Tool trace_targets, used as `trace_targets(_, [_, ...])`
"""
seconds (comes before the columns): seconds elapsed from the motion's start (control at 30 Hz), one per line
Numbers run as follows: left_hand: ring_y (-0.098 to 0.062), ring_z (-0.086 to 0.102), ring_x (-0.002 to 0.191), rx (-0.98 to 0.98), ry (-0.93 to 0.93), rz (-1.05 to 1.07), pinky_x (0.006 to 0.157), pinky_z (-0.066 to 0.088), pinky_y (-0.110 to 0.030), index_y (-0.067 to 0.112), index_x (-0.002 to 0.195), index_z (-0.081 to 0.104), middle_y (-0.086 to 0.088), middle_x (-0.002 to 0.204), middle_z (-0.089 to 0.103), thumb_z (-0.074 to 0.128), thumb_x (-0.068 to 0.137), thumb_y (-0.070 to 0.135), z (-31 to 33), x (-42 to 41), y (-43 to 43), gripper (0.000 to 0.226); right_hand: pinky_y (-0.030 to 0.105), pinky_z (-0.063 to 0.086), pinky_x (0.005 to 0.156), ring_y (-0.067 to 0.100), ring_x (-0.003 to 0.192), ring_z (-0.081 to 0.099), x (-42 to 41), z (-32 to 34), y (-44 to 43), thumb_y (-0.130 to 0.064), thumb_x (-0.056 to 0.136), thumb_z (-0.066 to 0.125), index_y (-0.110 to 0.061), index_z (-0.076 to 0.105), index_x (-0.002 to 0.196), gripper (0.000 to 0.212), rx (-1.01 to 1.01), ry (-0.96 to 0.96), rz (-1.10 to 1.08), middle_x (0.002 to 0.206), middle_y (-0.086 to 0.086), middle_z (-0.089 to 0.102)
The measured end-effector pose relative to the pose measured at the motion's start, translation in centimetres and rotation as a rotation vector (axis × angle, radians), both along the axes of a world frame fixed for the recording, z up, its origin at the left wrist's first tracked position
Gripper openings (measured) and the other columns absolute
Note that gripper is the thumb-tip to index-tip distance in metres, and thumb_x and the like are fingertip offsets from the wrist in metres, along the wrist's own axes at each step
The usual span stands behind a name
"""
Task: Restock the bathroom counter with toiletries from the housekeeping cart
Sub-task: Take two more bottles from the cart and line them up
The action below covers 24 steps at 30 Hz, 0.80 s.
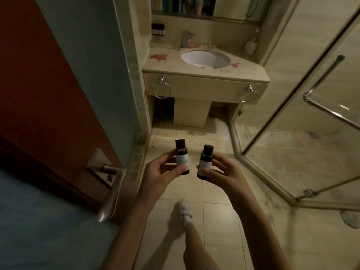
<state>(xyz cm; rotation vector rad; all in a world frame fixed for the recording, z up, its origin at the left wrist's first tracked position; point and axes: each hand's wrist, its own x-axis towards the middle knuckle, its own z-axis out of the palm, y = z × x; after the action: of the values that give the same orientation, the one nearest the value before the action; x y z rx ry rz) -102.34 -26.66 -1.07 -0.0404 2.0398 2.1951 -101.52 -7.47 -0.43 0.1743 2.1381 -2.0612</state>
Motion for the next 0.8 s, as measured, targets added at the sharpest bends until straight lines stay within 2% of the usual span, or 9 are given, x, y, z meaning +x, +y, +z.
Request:
trace_targets(0.07, [-0.013,0.071,0.093,-0.018,-0.007,0.029,0.079,0.056,-0.025,0.028,0.11,0.065,0.001,0.102,0.073,0.075,0.068,0.027,-0.2,-2.7,0.3,0.043,0.036,0.053,0.092,0.013,0.108,0.065,-3.1,-0.6,0.1,-0.019,0.078,0.074,-0.027,0.06,0.122,0.047,0.018,0.007,0.033,0.118,-0.003,0.067])
trace_targets(0.13, [-0.011,0.07,0.093,-0.022,-0.021,0.05,0.077,0.056,-0.024,0.029,0.107,0.065,0.003,0.1,0.074,0.076,0.074,0.017,-0.5,-5.8,0.5,0.037,0.033,0.051,0.092,0.013,0.111,0.063,-6.6,-1.0,0.4,-0.024,0.076,0.074,-0.027,0.061,0.122,0.048,0.017,-0.003,0.085,0.12,-0.003,0.067])
trace_targets(0.2, [-0.012,0.07,0.096,-0.022,-0.017,0.07,0.079,0.055,-0.025,0.028,0.108,0.066,0.005,0.1,0.074,0.075,0.078,0.012,-0.6,-9.6,0.8,0.036,0.024,0.053,0.084,0.008,0.108,0.063,-10.9,-1.3,0.5,-0.021,0.078,0.073,-0.027,0.061,0.12,0.045,0.02,0.001,0.12,0.117,-0.006,0.067])
trace_targets(0.3, [-0.015,0.069,0.099,-0.037,-0.001,0.104,0.084,0.056,-0.032,0.025,0.111,0.067,0.005,0.102,0.074,0.078,0.075,0.019,-0.2,-16.3,1.7,0.038,0.011,0.051,0.071,-0.005,0.096,0.064,-18.5,-1.2,0.5,-0.009,0.083,0.071,-0.029,0.061,0.114,0.038,0.014,0.013,0.175,0.109,-0.01,0.068])
trace_targets(0.43, [-0.016,0.068,0.103,-0.086,0.04,0.099,0.091,0.054,-0.044,0.026,0.115,0.066,0.003,0.108,0.072,0.08,0.067,0.039,0.4,-26.0,3.0,0.052,0.005,0.048,0.067,-0.013,0.089,0.063,-27.8,-0.4,1.2,-0.008,0.085,0.069,-0.028,0.06,0.114,0.037,0.021,0.04,0.195,0.104,-0.016,0.066])
trace_targets(0.6, [-0.015,0.067,0.104,-0.118,0.044,0.056,0.093,0.053,-0.047,0.031,0.113,0.065,0.007,0.108,0.072,0.08,0.065,0.04,0.4,-34.4,3.8,0.05,0.013,0.052,0.075,0.003,0.1,0.066,-36.1,-0.6,2.9,-0.013,0.085,0.07,-0.024,0.061,0.12,0.038,0.004,0.054,0.174,0.111,-0.006,0.07])
trace_targets(0.7, [-0.014,0.067,0.103,-0.093,0.041,0.091,0.093,0.053,-0.046,0.029,0.112,0.066,0.006,0.106,0.072,0.082,0.067,0.039,0.6,-38.1,4.0,0.049,0.015,0.053,0.074,0.004,0.096,0.067,-40.2,-0.4,3.2,-0.01,0.085,0.068,-0.027,0.061,0.115,0.035,-0.033,0.06,0.193,0.103,-0.009,0.073])
trace_targets(0.8, [-0.014,0.068,0.101,-0.086,0.032,0.1,0.093,0.054,-0.045,0.03,0.11,0.066,0.006,0.105,0.073,0.076,0.065,0.036,0.4,-41.0,3.7,0.047,0.024,0.056,0.08,0.014,0.1,0.069,-43.7,-0.4,2.7,-0.012,0.084,0.067,-0.021,0.058,0.123,0.041,-0.068,0.066,0.226,0.107,-0.005,0.073])
